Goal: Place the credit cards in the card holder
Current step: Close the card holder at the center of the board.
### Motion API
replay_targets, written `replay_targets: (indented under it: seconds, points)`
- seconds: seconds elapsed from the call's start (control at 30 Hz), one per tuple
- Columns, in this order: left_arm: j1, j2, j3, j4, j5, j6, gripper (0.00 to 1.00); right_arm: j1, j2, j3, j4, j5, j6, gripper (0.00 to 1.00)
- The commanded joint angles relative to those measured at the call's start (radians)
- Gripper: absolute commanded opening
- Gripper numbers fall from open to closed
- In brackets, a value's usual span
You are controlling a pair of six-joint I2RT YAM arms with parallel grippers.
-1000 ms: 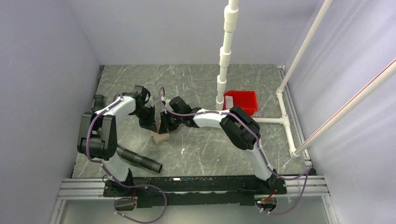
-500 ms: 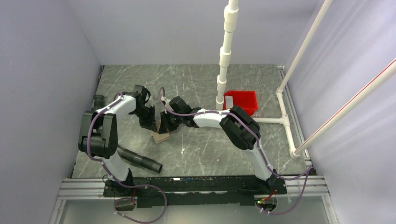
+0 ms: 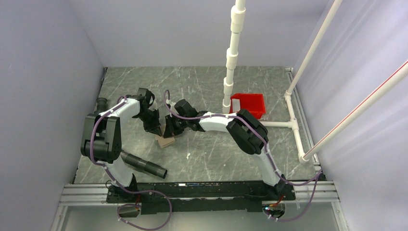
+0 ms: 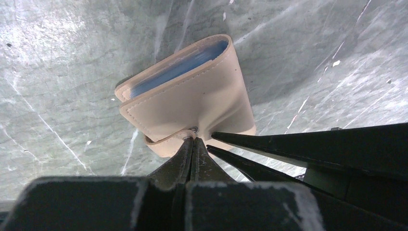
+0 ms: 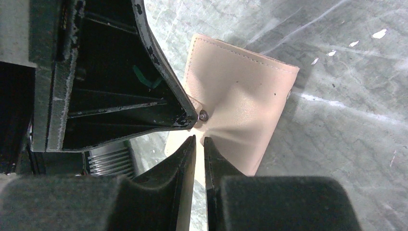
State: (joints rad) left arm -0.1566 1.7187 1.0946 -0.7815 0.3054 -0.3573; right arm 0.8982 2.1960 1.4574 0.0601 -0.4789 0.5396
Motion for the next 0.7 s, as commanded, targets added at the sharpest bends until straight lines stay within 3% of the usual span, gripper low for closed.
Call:
replay_targets:
  seconds: [0.0, 0.47, 0.67]
  points:
    - [-0.024, 0.073, -0.033, 0.177, -0.002, -0.037, 0.00, 0.005, 0.063, 0.004, -0.055, 0.053, -0.036, 0.15]
    - [-0.054, 0.120, -0.045, 0.230, -0.030, -0.108, 0.00, 0.005, 0.079, 0.005, -0.054, 0.044, -0.029, 0.15]
    - [-0.048, 0.064, -0.014, 0.171, -0.102, -0.088, 0.00, 0.003, 0.071, 0.003, -0.055, 0.034, -0.031, 0.15]
